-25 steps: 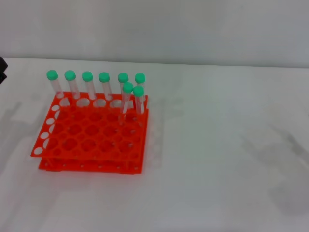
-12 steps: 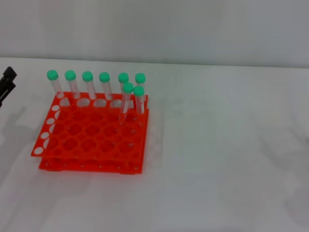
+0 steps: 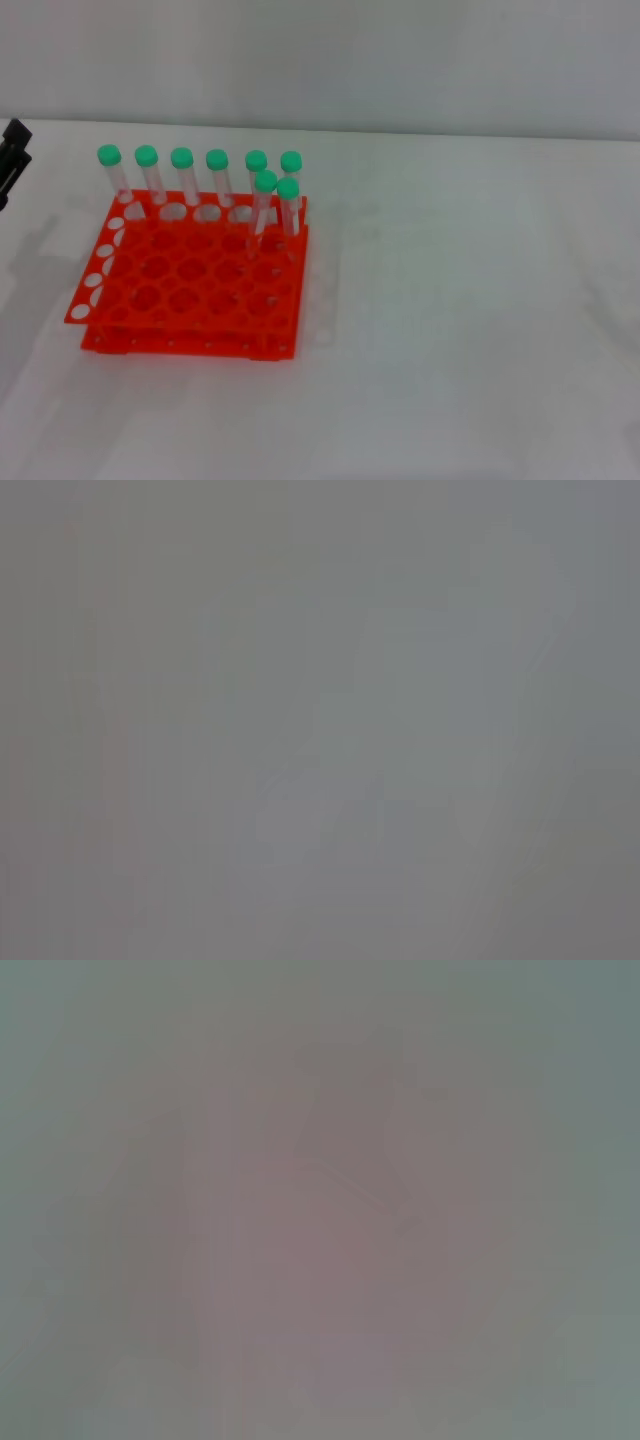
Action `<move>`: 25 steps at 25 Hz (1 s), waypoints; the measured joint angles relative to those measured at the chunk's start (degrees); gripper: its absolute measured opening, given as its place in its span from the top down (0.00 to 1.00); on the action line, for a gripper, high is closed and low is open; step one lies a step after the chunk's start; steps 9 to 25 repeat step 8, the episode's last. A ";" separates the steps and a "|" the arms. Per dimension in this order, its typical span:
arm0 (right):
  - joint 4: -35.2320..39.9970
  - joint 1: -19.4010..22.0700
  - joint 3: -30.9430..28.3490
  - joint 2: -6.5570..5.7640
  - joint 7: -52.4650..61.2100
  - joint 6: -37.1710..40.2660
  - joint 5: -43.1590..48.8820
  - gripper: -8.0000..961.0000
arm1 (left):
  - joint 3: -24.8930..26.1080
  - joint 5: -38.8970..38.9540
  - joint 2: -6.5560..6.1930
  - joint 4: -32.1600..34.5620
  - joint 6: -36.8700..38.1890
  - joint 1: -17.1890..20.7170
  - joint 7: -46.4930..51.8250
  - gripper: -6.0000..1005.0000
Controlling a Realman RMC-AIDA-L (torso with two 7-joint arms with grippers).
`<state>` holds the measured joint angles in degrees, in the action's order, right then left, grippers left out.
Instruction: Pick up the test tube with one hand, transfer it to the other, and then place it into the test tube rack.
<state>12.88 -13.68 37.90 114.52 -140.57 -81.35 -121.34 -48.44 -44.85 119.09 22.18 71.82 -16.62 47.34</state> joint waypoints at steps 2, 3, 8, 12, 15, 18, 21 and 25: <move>-0.04 0.17 -0.83 0.00 -0.09 0.32 0.00 0.10 | -0.04 0.61 0.01 -0.30 0.84 -0.05 0.04 0.20; -0.04 0.21 -1.09 0.00 -0.13 0.40 -0.01 0.10 | -0.05 0.82 0.04 -0.54 1.14 -0.05 0.06 0.20; -0.08 0.20 -3.31 0.01 -0.52 0.69 -0.02 0.10 | -0.11 0.85 0.06 -1.10 1.47 -0.13 0.07 0.20; -0.08 0.20 -3.31 0.01 -0.52 0.69 -0.02 0.10 | -0.11 0.85 0.06 -1.10 1.47 -0.13 0.07 0.20; -0.08 0.20 -3.31 0.01 -0.52 0.69 -0.02 0.10 | -0.11 0.85 0.06 -1.10 1.47 -0.13 0.07 0.20; -0.08 0.20 -3.31 0.01 -0.52 0.69 -0.02 0.10 | -0.11 0.85 0.06 -1.10 1.47 -0.13 0.07 0.20; -0.08 0.20 -3.31 0.01 -0.52 0.69 -0.02 0.10 | -0.11 0.85 0.06 -1.10 1.47 -0.13 0.07 0.20; -0.08 0.20 -3.31 0.01 -0.52 0.69 -0.02 0.10 | -0.11 0.85 0.06 -1.10 1.47 -0.13 0.07 0.20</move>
